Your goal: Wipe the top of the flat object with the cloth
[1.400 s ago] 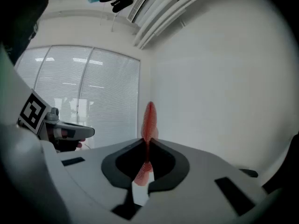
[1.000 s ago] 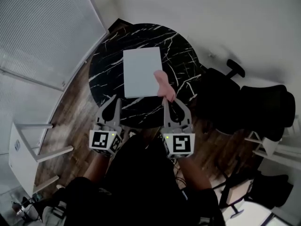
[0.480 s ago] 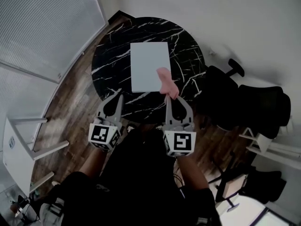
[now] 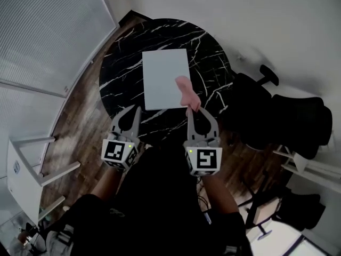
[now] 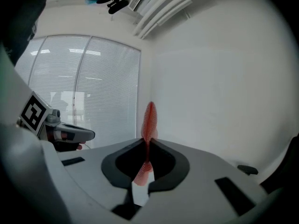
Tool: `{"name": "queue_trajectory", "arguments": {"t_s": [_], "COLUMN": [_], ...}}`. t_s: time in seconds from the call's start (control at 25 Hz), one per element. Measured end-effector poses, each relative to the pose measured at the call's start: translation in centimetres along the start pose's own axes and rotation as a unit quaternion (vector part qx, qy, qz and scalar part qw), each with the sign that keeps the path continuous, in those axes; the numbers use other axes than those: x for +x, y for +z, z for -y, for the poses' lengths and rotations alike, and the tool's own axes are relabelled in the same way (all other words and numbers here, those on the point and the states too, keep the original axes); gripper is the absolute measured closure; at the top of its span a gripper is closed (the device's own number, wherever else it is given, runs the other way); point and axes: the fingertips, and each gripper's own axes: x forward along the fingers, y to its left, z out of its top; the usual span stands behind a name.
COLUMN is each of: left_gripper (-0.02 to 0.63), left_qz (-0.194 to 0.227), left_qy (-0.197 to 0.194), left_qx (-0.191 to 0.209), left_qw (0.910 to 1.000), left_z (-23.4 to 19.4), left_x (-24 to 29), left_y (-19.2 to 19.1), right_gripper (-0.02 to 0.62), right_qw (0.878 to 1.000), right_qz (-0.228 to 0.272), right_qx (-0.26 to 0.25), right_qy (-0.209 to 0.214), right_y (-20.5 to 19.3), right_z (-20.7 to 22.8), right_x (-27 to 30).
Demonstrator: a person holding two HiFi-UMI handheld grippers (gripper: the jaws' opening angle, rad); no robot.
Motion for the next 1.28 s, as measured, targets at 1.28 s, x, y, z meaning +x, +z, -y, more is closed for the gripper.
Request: {"name": "queue_trajectory", "arguments": {"t_s": [1.28], "left_gripper": [0.607], "left_qz": [-0.134], "left_qy": [0.065], "left_qx": [-0.046], "left_qw": [0.9878], "left_z": [-4.2], "left_x": [14.2], "left_y": [-8.1], "right_gripper": [0.588], "right_qw": [0.976], "right_qz": [-0.128], "right_qx": [-0.149], "right_qy": [0.095], "right_y": [-8.8], "right_z": [11.4], "right_x": [17.5]}}
